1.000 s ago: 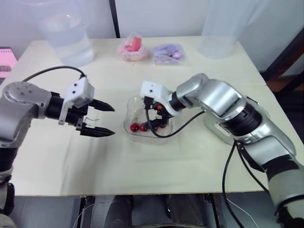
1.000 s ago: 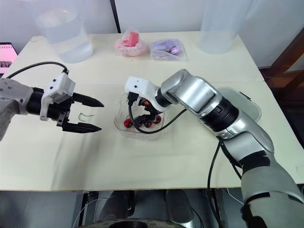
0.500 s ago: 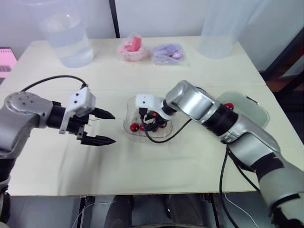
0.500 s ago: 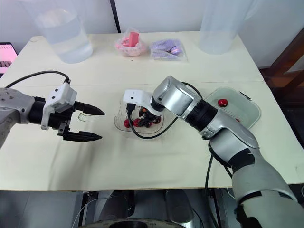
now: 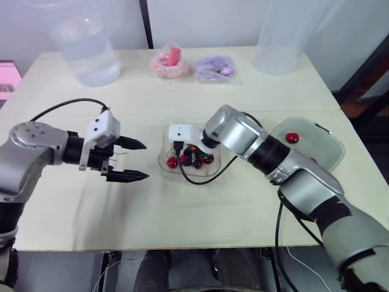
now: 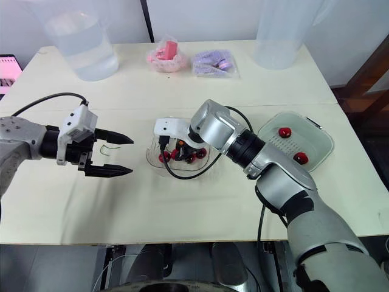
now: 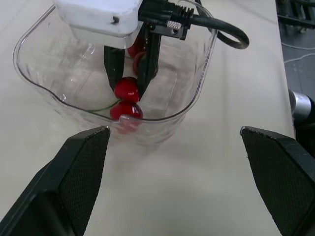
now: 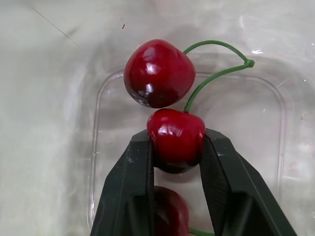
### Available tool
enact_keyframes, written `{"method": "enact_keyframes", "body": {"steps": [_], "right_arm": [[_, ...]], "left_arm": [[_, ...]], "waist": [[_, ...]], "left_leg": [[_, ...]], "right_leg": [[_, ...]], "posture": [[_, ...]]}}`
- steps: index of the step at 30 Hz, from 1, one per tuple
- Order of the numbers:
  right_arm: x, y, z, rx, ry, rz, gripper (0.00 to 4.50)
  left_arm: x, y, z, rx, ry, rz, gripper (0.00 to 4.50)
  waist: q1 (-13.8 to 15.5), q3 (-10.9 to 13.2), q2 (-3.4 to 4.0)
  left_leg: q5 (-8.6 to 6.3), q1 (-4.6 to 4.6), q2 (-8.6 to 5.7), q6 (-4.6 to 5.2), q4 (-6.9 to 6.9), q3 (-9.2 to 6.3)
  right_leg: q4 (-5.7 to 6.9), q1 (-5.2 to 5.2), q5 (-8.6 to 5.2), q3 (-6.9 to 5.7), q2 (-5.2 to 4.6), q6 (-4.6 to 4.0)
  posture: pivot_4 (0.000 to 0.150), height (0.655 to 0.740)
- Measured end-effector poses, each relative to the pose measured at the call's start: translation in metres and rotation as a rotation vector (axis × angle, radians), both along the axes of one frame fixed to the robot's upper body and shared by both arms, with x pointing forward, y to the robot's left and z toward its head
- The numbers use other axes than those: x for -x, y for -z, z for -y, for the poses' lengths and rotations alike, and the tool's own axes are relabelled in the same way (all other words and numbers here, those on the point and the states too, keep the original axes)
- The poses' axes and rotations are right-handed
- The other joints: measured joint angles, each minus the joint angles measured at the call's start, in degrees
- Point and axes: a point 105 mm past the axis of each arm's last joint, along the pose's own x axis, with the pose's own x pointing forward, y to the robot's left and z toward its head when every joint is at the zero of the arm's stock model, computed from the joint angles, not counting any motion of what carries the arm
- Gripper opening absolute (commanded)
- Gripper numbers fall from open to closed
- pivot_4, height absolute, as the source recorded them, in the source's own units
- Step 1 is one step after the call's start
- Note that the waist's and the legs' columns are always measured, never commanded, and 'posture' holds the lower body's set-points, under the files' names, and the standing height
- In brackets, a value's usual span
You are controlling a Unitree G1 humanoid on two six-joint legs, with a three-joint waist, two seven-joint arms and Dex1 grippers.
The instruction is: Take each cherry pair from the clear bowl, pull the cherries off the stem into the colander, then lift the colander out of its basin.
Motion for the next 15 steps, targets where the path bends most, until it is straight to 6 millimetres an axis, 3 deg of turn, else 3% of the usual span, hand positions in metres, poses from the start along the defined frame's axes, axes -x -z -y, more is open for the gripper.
{"method": "enact_keyframes", "body": {"steps": [4,9,12,15], "right_arm": [[-0.006,-0.026,0.014,-0.056,0.037,0.071,0.82],[0.001,-0.069,0.043,-0.142,0.041,0.274,0.82],[0.014,-0.076,0.046,-0.195,-0.013,0.372,0.82],[0.023,-0.081,0.043,-0.221,-0.053,0.467,0.82]], "left_arm": [[-0.014,-0.007,-0.007,0.073,-0.051,0.009,4.5],[-0.038,-0.044,-0.002,0.312,-0.099,0.039,4.5],[-0.049,-0.06,0.003,0.418,-0.109,0.035,4.5],[-0.06,-0.063,0.019,0.493,-0.076,-0.003,4.5]], "waist": [[0.43,0.0,0.0],[1.78,-0.02,-0.03],[1.46,-0.02,-0.03],[1.28,-0.02,-0.03]], "left_leg": [[0.0,-0.03,-0.02,0.0,0.05,-0.01],[-0.01,-0.05,-0.03,0.01,0.12,-0.03],[-0.01,-0.04,-0.03,0.01,0.14,-0.01],[0.02,-0.02,-0.03,-0.03,0.17,-0.01]], "right_leg": [[0.0,0.02,0.0,-0.04,-0.04,0.0],[-0.03,0.06,0.0,-0.09,-0.05,0.01],[-0.02,0.06,0.01,-0.08,-0.05,0.01],[0.06,0.03,0.01,-0.06,-0.02,0.01]], "posture": [[0.15,0.7348],[0.15,0.7348],[0.15,0.7348],[0.15,0.7348]]}}
